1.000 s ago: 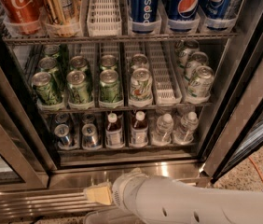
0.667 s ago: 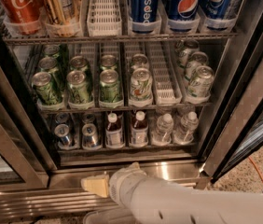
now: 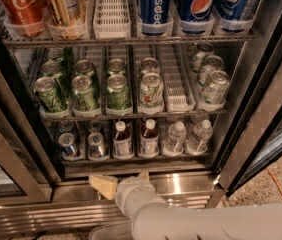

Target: Pick blue plastic bottle from bottom shelf of fridge

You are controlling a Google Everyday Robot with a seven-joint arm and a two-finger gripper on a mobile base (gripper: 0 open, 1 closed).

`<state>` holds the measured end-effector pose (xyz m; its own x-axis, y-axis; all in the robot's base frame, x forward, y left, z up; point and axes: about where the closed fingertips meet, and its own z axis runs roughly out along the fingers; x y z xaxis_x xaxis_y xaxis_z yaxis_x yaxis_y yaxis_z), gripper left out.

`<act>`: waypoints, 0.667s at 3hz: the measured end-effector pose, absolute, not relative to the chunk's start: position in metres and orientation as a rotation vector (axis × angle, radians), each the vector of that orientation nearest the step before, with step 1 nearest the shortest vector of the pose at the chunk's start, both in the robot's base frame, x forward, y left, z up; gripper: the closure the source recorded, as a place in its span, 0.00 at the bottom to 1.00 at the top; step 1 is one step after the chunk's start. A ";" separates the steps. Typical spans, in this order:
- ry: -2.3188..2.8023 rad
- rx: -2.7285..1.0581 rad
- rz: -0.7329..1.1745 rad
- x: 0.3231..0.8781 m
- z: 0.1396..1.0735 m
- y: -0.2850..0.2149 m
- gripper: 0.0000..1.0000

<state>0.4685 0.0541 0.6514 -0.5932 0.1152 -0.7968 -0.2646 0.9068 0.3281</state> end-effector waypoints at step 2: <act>1.948 0.059 0.396 0.489 0.688 0.037 0.00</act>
Offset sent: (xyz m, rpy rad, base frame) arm 0.0500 -0.0848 0.1306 -0.0336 -0.5401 -0.5216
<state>0.4893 0.0371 0.6881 -0.4045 0.2225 -0.8871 -0.1411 0.9432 0.3009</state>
